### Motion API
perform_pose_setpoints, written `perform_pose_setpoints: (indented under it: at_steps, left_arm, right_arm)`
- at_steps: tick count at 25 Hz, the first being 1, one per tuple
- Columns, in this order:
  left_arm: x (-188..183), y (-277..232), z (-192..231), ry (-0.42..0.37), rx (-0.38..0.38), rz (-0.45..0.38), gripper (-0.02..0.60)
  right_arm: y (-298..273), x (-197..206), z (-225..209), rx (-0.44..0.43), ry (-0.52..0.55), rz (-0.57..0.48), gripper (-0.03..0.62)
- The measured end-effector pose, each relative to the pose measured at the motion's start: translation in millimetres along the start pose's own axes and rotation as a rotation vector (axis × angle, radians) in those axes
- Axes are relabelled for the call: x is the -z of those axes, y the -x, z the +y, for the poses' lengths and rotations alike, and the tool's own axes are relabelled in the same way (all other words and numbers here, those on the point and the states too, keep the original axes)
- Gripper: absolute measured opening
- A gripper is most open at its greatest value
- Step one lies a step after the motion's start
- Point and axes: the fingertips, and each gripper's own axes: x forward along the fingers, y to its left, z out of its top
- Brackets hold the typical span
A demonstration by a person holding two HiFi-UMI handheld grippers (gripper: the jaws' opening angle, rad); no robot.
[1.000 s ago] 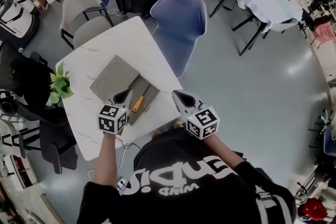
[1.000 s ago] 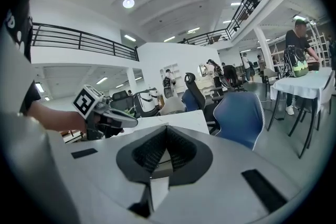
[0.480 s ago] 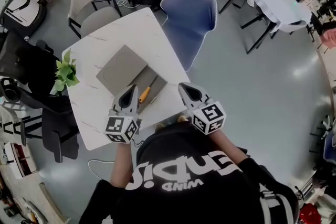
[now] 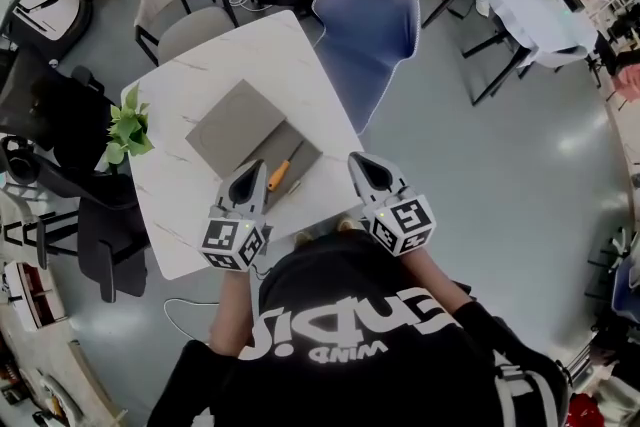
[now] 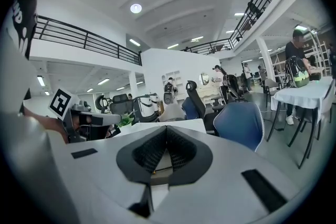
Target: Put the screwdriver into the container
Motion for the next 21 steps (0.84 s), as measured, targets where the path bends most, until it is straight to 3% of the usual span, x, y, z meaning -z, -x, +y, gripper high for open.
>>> perform_pose_setpoints:
  at_steps: [21]
  left_arm:
    - [8, -11, 2, -0.008, 0.015, 0.039, 0.014]
  right_arm:
    - [-4, 6, -14, 0.037, -0.036, 0.007, 0.012]
